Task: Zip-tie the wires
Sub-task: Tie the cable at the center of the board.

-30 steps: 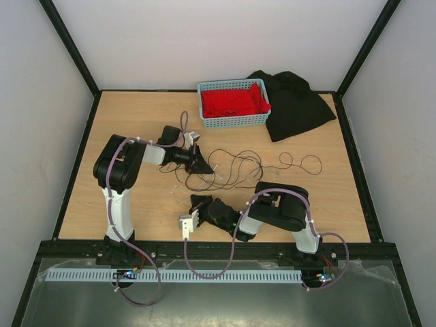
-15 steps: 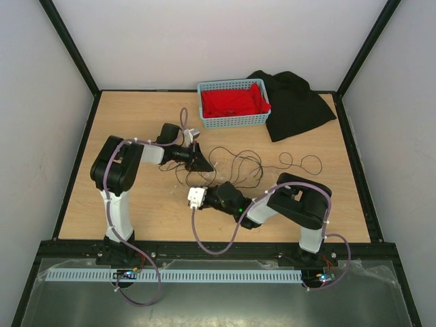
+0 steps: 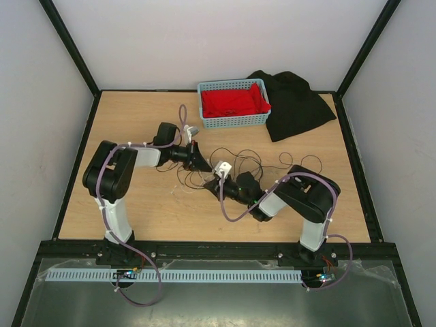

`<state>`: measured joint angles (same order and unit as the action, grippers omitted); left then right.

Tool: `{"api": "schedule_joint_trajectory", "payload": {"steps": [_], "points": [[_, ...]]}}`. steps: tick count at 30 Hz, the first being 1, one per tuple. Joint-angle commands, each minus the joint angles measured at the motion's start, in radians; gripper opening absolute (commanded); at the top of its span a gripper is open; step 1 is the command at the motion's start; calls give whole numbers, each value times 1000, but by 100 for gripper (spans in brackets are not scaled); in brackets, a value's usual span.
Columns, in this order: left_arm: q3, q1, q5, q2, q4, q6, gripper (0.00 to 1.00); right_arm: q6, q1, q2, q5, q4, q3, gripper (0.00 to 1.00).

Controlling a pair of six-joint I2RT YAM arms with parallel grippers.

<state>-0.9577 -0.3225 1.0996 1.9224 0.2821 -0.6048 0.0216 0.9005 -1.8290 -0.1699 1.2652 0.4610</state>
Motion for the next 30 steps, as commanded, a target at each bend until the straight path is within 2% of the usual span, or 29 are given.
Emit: {"api": "schedule_joint_trajectory", "payload": {"steps": [1, 6, 10, 17, 30], "points": [[30, -9, 22, -62, 50, 91, 0, 209, -45, 37, -83, 107, -20, 0], [64, -22, 2, -103, 97, 145, 0, 297, -99, 61, -154, 117, -41, 0], [98, -33, -18, -123, 154, 161, 0, 364, -132, 62, -186, 187, -80, 0], [184, -53, -110, -202, 224, 259, 0, 482, -155, 30, -263, 235, -81, 0], [294, -67, -287, -288, 293, 514, 0, 553, -170, -40, -352, 311, -82, 0]]}}
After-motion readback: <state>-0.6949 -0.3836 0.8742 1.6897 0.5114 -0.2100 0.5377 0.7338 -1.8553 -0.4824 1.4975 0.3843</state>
